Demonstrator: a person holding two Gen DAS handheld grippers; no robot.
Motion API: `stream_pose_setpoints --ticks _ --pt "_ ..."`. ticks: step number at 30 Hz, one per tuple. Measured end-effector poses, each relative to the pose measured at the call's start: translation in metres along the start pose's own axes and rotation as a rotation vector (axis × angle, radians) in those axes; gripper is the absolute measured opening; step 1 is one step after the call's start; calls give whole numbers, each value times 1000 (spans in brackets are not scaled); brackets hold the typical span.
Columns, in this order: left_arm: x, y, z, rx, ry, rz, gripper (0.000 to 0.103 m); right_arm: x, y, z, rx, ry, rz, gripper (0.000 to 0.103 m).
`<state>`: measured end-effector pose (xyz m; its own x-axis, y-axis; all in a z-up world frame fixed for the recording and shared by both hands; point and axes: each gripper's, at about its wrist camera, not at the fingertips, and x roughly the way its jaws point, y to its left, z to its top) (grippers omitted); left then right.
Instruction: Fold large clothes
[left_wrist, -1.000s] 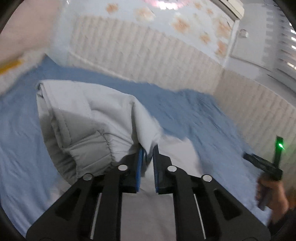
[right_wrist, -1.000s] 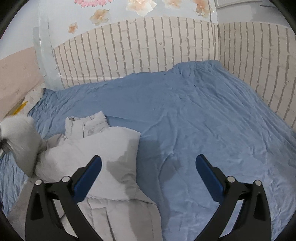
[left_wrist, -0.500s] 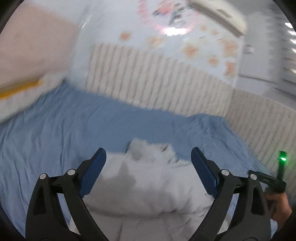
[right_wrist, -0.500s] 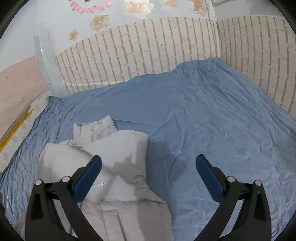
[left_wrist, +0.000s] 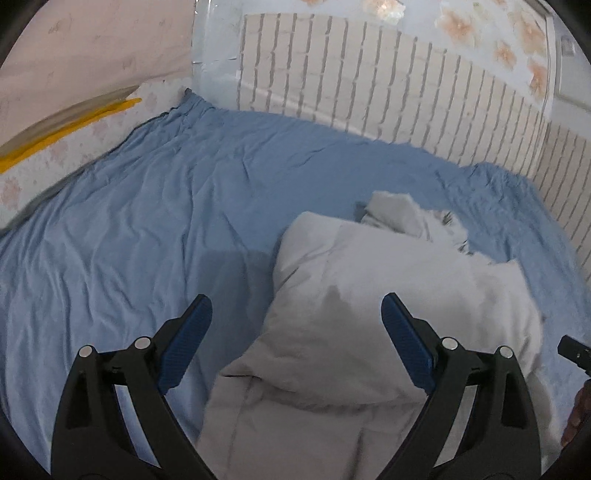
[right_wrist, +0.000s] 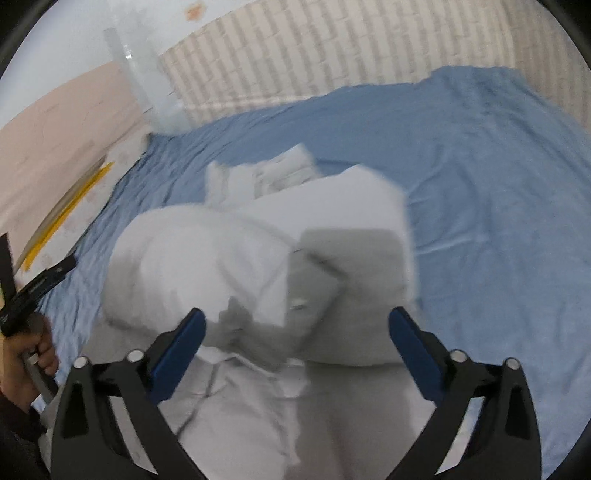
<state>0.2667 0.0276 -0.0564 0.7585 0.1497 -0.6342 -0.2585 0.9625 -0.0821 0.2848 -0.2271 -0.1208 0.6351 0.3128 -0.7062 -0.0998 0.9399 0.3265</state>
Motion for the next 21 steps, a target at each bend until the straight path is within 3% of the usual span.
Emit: stream_pose_setpoints --ticks 4,6,8,10,15,21 --pt "18 -9 -6 20 21 23 92 28 -1 -14 51 108 44 82" --pt "22 -10 -4 10 32 12 93 36 -10 -19 135 124 144 61" --pt "28 -13 -6 4 46 -7 93 34 -17 -20 175 98 176 50" --pt "31 -17 -8 14 51 -11 93 24 -23 -15 163 50 148 8" --pt "25 -25 -4 41 22 -12 94 -21 -30 12 79 -122 -22 7" --pt "26 -25 -5 36 35 -16 95 -20 -18 11 -61 -116 -232 6"
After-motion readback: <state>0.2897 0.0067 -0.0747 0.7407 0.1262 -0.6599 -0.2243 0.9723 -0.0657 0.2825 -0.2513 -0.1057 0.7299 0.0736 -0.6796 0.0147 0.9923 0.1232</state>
